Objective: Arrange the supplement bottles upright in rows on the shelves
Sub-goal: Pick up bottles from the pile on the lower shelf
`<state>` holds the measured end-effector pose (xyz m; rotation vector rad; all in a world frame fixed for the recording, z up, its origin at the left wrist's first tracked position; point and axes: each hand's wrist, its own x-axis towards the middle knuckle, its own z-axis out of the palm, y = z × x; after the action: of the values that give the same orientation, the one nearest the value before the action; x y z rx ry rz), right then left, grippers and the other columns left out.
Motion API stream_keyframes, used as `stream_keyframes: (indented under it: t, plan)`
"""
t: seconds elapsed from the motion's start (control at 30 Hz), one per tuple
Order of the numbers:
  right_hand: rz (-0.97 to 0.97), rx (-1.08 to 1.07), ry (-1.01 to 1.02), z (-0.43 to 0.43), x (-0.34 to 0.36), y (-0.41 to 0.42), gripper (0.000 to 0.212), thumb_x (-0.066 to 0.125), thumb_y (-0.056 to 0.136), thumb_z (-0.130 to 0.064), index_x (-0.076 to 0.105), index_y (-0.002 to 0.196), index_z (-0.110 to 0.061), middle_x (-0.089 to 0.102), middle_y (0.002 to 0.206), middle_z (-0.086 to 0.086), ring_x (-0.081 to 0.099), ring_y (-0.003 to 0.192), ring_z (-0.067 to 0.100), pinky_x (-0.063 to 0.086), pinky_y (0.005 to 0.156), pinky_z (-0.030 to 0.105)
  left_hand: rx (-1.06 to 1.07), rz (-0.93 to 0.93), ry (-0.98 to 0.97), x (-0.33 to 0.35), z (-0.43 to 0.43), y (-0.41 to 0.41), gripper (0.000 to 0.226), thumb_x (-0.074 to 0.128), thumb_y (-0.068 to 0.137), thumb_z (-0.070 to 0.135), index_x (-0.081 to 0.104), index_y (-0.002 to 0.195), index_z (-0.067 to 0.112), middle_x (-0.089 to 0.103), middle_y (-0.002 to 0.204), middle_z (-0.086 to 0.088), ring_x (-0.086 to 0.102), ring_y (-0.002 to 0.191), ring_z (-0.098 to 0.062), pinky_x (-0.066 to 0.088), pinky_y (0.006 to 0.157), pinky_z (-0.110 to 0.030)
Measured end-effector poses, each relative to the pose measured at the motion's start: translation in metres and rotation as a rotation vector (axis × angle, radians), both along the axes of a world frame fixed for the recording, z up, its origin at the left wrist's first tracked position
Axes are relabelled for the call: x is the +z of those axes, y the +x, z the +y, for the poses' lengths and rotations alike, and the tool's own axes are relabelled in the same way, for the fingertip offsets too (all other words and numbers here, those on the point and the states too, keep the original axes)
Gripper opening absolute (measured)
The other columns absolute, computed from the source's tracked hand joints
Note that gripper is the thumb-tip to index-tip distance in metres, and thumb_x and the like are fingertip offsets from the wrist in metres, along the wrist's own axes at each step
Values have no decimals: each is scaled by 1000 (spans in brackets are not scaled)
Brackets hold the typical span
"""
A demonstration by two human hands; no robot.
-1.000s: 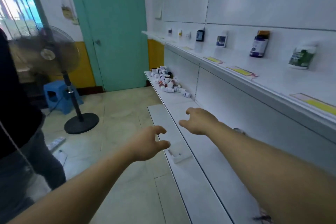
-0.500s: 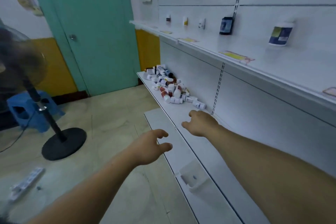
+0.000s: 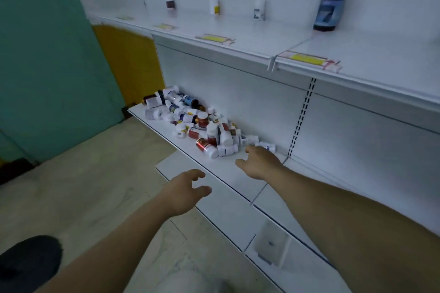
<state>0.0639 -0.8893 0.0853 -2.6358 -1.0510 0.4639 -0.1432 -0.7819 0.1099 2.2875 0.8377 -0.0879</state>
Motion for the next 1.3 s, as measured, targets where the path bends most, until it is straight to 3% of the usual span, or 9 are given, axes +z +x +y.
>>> stream_keyframes:
  t: [0.13, 0.33, 0.47, 0.6, 0.73, 0.83, 1.0, 1.13, 1.3]
  plan:
    - [24, -85, 27, 70, -24, 35, 56, 47, 87, -54, 46, 127, -14, 53, 127, 10, 54, 111, 30, 40, 74, 31, -96, 20, -21, -27, 76, 47, 54, 58, 88, 46, 41, 137, 28, 43, 142, 0, 44, 125, -17, 38, 97, -28]
    - [114, -244, 13, 142, -49, 74, 69, 49, 88, -52, 35, 139, -9, 50, 134, 14, 51, 117, 32, 44, 91, 38, -182, 70, -4, -50, 179, 112, 58, 60, 86, 46, 40, 138, 29, 44, 140, 1, 46, 123, -17, 35, 88, -22]
    - [194, -359, 52, 167, -65, 85, 66, 55, 87, -48, 38, 138, -8, 49, 135, 15, 50, 119, 32, 43, 88, 35, -314, -29, -37, -60, 222, 160, 44, 63, 87, 36, 52, 127, 20, 51, 108, 12, 45, 100, -6, 35, 80, -9]
    - [221, -482, 72, 186, -92, 93, 65, 56, 89, -45, 36, 140, -10, 45, 141, 12, 46, 125, 30, 39, 92, 33, -526, -100, -96, -82, 252, 211, 27, 66, 83, 26, 57, 107, 34, 58, 104, 19, 54, 101, -9, 41, 82, -10]
    - [287, -633, 79, 204, -119, 95, 73, 59, 85, -45, 27, 145, -18, 44, 141, 11, 48, 123, 30, 44, 99, 42, -741, -144, -142, -109, 270, 253, 63, 70, 76, 8, 44, 132, 20, 52, 129, 2, 47, 123, -19, 38, 104, -36]
    - [248, -706, 88, 214, -133, 88, 85, 69, 75, -48, 26, 144, -24, 50, 134, 7, 51, 116, 30, 46, 93, 40, -843, 74, 32, -134, 280, 273, 97, 74, 77, 26, 12, 150, 14, 16, 155, -12, 18, 142, -28, 24, 114, -43]
    - [86, -788, 46, 221, -149, 81, 64, 61, 83, -47, 37, 138, -25, 58, 116, 10, 53, 101, 28, 41, 78, 34, -875, -5, 218, -159, 287, 284, 76, 67, 83, 22, 24, 146, 20, 20, 149, -15, 31, 134, -35, 33, 108, -41]
    - [135, -896, 291, 231, -143, 81, 48, 57, 88, -28, 45, 133, -22, 54, 125, 7, 54, 108, 26, 42, 85, 31, -838, -92, 222, -161, 288, 288, 56, 61, 87, 21, 36, 137, 23, 33, 139, -13, 43, 122, -31, 42, 97, -38]
    - [129, -1162, 760, 220, -107, 79, 45, 59, 84, -17, 51, 128, -19, 51, 112, -4, 52, 93, 13, 42, 74, 16, -544, -196, -197, -130, 283, 291, 46, 63, 84, 11, 51, 126, 25, 46, 132, -8, 48, 114, -23, 45, 90, -35]
